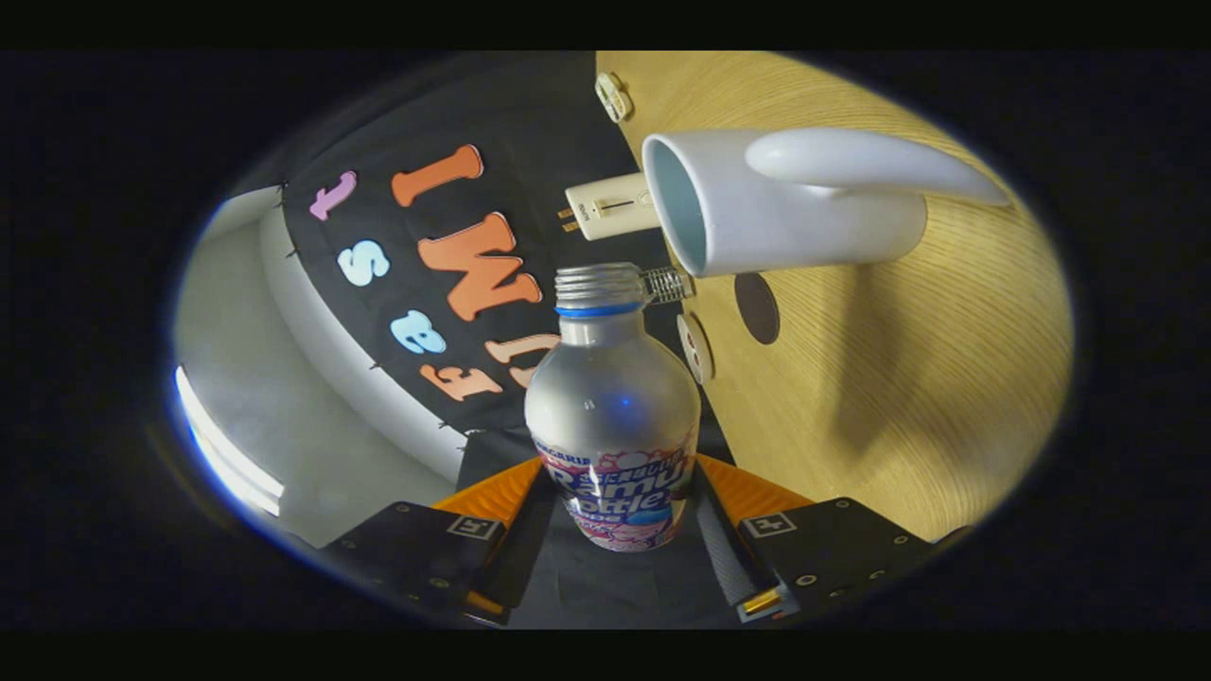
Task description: Take the bottle from table, then pour the juice into the cup, finally place the bottle on the coaster
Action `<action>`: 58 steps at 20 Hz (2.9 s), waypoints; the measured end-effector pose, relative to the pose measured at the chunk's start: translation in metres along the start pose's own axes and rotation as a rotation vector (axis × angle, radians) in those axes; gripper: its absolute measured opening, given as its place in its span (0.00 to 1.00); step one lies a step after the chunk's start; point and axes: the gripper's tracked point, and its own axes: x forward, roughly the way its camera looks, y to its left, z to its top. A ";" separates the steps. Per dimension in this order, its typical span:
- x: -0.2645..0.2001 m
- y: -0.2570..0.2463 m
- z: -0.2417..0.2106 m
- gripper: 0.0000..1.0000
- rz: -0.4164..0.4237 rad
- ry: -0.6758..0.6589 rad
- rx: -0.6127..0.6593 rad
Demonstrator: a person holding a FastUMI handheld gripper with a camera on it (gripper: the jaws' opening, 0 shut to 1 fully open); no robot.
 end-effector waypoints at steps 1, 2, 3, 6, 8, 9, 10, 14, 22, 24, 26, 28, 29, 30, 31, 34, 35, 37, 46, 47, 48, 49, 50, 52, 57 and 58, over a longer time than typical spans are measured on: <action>-0.002 0.003 0.000 0.77 0.010 -0.001 0.012; -0.002 0.005 0.001 0.77 0.020 0.000 0.025; -0.003 0.007 0.000 0.78 0.027 0.002 0.038; -0.002 0.013 0.002 0.77 0.049 0.002 0.064; -0.002 0.011 0.002 0.78 0.043 0.006 0.075; -0.002 0.010 0.001 0.77 0.037 0.006 0.080; 0.000 0.011 0.000 0.77 0.039 0.009 0.088; 0.000 0.014 0.000 0.77 0.040 0.010 0.108; 0.000 0.016 -0.002 0.77 0.049 0.013 0.140; 0.001 0.016 -0.002 0.77 0.050 0.011 0.147; 0.000 0.018 -0.002 0.77 0.052 0.009 0.153; 0.000 0.019 -0.001 0.78 0.056 0.007 0.158; -0.001 0.019 -0.001 0.77 0.057 0.005 0.161; 0.000 0.019 -0.001 0.77 0.058 0.005 0.162; -0.001 0.020 -0.002 0.77 0.059 0.004 0.165; 0.000 0.022 -0.002 0.78 0.066 0.002 0.175; 0.000 0.023 -0.001 0.78 0.072 -0.001 0.178; -0.001 0.023 -0.001 0.78 0.078 -0.003 0.183; -0.004 0.030 0.003 0.78 0.103 -0.020 0.211; -0.003 0.029 0.004 0.77 0.104 -0.023 0.212; -0.003 0.031 0.005 0.77 0.107 -0.026 0.217; -0.002 0.032 0.006 0.78 0.109 -0.027 0.218; 0.000 0.034 0.006 0.77 0.110 -0.027 0.219; 0.001 0.033 0.005 0.77 0.110 -0.022 0.224; 0.005 0.038 0.005 0.77 0.129 -0.025 0.236; 0.007 0.038 0.007 0.77 0.132 -0.029 0.236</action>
